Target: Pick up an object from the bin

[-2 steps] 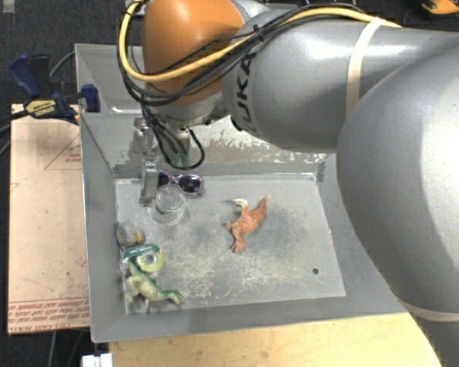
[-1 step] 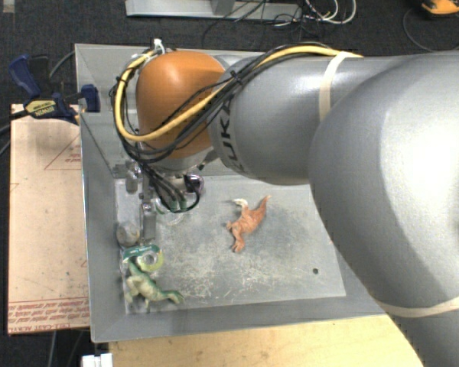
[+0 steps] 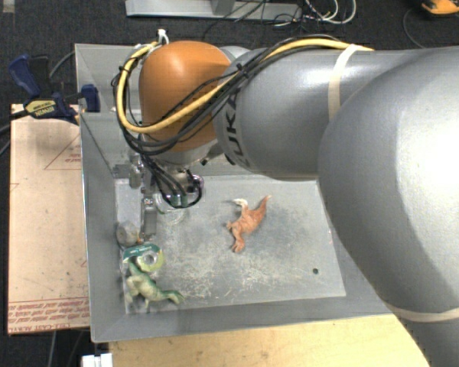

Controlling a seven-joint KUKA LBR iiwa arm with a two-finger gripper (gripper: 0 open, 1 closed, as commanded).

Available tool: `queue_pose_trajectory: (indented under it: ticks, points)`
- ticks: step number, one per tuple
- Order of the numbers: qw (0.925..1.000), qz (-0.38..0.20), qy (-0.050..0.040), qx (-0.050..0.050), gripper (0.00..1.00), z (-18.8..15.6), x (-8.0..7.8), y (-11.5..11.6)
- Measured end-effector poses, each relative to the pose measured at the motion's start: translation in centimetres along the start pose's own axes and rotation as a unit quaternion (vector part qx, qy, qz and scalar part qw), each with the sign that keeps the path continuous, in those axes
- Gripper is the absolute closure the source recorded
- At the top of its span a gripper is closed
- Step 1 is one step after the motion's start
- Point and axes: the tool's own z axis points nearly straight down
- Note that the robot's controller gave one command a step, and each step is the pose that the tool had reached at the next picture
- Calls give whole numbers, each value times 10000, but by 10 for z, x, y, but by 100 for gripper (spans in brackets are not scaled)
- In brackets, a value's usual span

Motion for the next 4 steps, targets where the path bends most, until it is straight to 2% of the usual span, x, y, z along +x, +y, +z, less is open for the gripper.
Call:
queue_pose_trajectory:
  ticks: [1,2,3,4]
  points:
    - [9917,-1286,-34,-8,0,74,13,3]
    - [9995,-307,-9,-9,0,99,4,1]
    - [9735,-2285,-101,-23,100,92,13,3]
    - [9735,-2284,-102,-25,100,92,13,3]
